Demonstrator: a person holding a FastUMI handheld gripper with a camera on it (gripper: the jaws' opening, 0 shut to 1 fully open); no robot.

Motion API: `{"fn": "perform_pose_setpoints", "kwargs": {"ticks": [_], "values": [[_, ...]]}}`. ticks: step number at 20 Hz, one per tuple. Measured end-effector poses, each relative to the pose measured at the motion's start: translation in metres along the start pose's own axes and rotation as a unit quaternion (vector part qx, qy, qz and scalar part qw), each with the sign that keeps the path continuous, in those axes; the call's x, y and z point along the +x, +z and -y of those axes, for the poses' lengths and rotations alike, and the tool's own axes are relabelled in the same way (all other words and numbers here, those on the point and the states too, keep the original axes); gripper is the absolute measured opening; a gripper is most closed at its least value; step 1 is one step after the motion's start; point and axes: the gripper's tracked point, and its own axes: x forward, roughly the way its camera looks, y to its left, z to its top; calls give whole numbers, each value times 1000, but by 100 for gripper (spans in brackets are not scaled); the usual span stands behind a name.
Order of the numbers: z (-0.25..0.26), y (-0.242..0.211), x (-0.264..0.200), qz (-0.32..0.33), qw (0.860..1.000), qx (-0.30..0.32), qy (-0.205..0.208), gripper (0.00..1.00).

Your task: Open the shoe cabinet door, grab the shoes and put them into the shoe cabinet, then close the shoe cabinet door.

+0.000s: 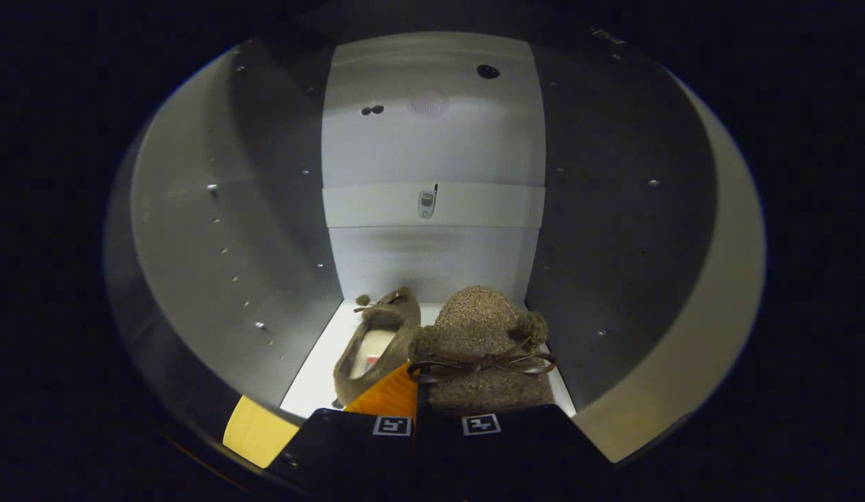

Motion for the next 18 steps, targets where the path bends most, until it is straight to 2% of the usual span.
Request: {"fn": "perform_pose_setpoints", "kwargs": {"ticks": [5, 9, 18], "values": [[9, -4, 67, -21, 1000, 3, -8, 12], [16, -7, 102, -19, 1000, 1, -19, 11], [31, -37, 146, -65, 997, 13, -41, 12]]}}
